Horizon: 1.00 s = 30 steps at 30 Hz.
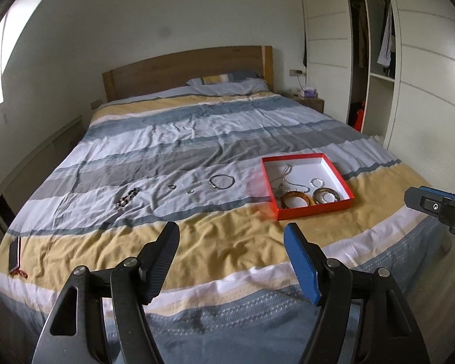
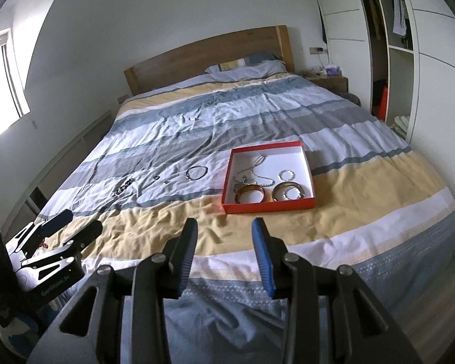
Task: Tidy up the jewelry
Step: 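Withdraw both tools from the box back over the bed, then move the left tool to the silver ring while the right tool approaches the silver cuff bangle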
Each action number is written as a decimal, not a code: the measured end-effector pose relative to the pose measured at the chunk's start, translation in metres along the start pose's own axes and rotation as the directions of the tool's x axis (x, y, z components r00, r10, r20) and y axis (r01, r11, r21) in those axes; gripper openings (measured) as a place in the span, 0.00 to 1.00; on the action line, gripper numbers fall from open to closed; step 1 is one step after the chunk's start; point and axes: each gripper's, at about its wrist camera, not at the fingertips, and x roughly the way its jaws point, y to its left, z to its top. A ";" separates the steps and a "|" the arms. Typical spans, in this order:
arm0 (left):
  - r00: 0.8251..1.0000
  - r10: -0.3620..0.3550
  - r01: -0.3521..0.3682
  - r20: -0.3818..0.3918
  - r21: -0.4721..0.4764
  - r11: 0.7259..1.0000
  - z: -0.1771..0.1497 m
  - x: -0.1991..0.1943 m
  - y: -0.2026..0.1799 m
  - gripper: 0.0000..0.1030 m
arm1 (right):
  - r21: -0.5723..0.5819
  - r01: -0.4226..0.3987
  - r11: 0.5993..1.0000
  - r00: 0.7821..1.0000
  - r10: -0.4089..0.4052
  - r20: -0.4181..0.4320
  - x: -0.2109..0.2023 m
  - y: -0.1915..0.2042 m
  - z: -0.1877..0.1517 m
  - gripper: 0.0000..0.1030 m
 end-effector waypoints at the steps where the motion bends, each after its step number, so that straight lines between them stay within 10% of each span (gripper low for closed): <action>1: 1.000 -0.007 0.007 0.006 -0.010 1.000 -0.004 -0.004 0.003 0.68 | -0.003 0.005 1.000 1.000 -0.005 -0.001 -0.002 0.001 -0.001 0.35; 14: 0.996 0.083 -0.086 -0.034 -0.083 0.993 -0.044 -0.025 0.069 0.68 | 0.018 -0.003 1.000 0.999 0.002 0.038 -0.023 0.006 0.003 0.39; 30: 0.957 0.233 -0.266 -0.173 -0.202 0.943 -0.090 0.007 0.164 0.78 | -0.015 -0.062 0.998 0.995 0.060 -0.075 0.056 0.024 0.007 0.39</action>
